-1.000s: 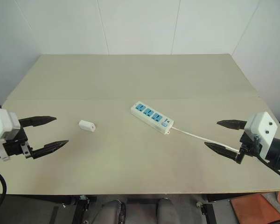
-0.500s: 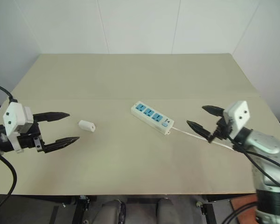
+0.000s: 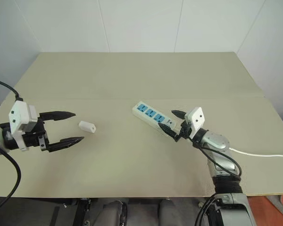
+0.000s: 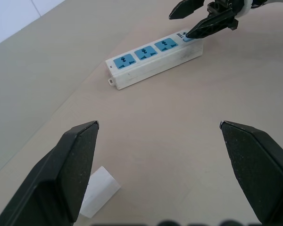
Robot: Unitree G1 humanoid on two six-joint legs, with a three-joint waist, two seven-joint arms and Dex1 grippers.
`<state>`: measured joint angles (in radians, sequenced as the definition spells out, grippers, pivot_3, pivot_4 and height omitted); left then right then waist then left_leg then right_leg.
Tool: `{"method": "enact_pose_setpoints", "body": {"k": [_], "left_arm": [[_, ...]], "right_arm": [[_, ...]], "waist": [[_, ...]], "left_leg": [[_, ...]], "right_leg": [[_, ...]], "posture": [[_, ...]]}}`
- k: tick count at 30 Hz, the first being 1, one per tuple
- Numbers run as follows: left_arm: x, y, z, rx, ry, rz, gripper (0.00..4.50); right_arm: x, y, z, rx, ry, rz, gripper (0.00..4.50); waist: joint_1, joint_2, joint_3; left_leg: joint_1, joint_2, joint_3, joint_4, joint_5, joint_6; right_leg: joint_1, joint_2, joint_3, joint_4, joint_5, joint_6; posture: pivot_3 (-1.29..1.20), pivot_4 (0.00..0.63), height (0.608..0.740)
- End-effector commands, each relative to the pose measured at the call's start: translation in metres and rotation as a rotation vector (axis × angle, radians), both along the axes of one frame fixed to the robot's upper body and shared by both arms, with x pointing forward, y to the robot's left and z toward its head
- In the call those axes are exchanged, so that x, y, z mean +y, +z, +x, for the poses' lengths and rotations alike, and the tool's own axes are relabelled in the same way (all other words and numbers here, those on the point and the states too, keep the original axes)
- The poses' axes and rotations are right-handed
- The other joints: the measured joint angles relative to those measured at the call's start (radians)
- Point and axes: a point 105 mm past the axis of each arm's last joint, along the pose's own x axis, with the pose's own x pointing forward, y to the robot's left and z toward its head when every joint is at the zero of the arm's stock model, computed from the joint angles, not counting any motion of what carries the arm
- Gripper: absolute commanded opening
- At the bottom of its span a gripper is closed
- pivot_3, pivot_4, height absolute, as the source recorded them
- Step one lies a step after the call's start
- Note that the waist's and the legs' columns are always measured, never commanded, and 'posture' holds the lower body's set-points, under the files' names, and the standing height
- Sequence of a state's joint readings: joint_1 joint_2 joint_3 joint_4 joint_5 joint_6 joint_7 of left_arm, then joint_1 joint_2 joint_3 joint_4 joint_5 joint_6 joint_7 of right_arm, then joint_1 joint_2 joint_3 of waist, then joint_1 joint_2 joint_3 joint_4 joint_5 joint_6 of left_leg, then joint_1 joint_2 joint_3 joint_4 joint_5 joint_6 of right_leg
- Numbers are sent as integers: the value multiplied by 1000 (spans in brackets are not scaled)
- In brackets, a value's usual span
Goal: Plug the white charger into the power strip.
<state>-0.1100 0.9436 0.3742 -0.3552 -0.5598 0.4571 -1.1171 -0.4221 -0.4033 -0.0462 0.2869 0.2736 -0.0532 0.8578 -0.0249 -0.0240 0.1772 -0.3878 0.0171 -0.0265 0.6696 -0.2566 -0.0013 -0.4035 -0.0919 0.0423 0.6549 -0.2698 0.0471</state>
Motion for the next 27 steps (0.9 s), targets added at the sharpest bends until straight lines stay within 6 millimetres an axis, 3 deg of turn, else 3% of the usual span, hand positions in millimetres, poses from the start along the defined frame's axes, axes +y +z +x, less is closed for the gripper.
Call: {"method": "enact_pose_setpoints", "body": {"k": [1,15,19,27], "left_arm": [[-2,9,0,-41,-30,-6,4491],[1,5,0,-38,-33,-6,4491],[1,4,-1,-38,-32,-7,4491],[1,2,0,-39,-31,-6,4491]], "right_arm": [[2,5,5,-52,14,-16,4500],[7,-21,17,26,47,-60,4500],[15,-20,11,32,108,-59,4500],[18,-23,17,53,98,-48,4500]], "waist": [[-4,0,0],[-21,0,0],[-21,0,0],[-21,0,0]], "left_leg": [[0,0,0,0,0,0],[1,0,0,0,0,0],[1,0,0,0,0,0],[1,0,0,0,0,0]], "right_leg": [[0,0,0,0,0,0],[0,0,1,2,0,0],[0,0,1,2,0,0],[0,0,1,2,0,0]], "posture": [[0,150,740],[0,150,740],[0,150,740],[0,150,740]]}}
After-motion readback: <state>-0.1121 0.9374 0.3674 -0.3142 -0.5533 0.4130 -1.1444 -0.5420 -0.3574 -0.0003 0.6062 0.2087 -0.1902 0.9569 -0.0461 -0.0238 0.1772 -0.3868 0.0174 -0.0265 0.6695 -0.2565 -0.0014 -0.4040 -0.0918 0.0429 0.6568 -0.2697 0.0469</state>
